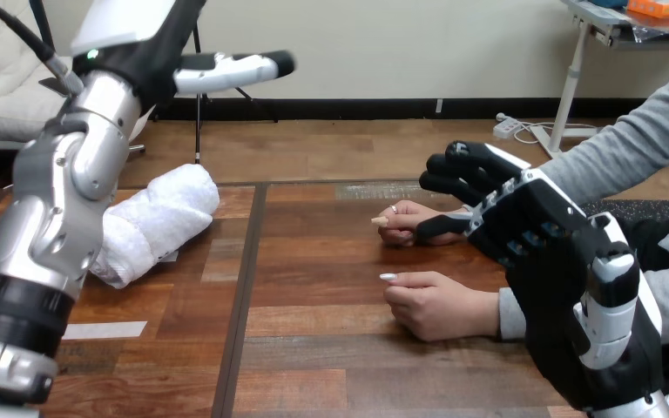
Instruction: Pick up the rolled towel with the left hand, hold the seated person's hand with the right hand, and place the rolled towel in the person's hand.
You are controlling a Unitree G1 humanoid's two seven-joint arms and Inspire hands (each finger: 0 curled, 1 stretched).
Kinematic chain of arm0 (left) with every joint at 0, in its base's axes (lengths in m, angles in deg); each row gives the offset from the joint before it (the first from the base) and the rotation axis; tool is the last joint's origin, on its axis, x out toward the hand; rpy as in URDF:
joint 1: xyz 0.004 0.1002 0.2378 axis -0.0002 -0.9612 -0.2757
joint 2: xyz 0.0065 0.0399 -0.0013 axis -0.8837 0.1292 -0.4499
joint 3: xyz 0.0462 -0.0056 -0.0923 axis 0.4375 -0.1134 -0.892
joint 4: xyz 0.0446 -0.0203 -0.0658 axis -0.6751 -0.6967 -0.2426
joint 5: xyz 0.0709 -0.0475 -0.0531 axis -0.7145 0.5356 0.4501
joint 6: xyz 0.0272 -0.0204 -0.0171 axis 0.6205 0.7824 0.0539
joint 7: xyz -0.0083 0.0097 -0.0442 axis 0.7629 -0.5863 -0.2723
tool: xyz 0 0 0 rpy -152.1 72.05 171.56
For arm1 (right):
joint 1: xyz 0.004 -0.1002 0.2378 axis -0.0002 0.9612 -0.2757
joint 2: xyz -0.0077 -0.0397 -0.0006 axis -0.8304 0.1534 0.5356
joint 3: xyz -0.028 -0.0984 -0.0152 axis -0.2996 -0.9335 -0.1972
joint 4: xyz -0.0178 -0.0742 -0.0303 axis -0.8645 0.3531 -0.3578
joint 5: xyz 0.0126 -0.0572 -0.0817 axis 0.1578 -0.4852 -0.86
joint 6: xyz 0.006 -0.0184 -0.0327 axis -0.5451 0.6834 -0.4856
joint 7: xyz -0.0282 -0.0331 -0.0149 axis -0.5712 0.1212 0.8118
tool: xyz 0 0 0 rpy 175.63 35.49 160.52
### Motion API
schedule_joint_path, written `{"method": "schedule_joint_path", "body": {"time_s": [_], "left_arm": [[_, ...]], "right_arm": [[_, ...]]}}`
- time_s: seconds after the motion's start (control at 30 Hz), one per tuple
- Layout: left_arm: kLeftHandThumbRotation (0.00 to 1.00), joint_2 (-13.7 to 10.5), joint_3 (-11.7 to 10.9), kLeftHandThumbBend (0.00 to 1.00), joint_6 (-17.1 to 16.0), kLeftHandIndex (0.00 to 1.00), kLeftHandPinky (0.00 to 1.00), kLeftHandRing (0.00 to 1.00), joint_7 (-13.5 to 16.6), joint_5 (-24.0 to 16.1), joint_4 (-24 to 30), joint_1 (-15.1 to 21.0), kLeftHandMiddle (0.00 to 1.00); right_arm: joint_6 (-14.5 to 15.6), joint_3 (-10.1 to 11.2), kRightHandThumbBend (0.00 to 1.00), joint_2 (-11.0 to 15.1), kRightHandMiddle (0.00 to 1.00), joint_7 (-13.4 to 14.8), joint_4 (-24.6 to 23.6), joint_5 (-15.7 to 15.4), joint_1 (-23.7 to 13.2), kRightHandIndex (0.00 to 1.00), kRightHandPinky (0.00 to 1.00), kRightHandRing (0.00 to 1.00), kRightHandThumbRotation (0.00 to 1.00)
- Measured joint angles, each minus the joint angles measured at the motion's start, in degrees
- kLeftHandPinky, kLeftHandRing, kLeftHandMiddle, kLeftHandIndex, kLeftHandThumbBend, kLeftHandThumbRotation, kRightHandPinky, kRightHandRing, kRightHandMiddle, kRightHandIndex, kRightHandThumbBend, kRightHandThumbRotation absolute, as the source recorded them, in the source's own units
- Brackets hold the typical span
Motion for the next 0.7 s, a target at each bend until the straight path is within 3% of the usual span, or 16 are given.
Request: {"method": "schedule_joint_path", "body": {"time_s": [0.7], "left_arm": [[0.88,2.42,4.69,0.87,0.40,1.00,1.00,1.00,3.01,-0.43,-28.18,6.36,1.00]], "right_arm": [[0.00,0.08,0.86,0.11,0.82,0.00,0.00,0.00,2.72,0.79,0.66,0.83,0.96]]}}
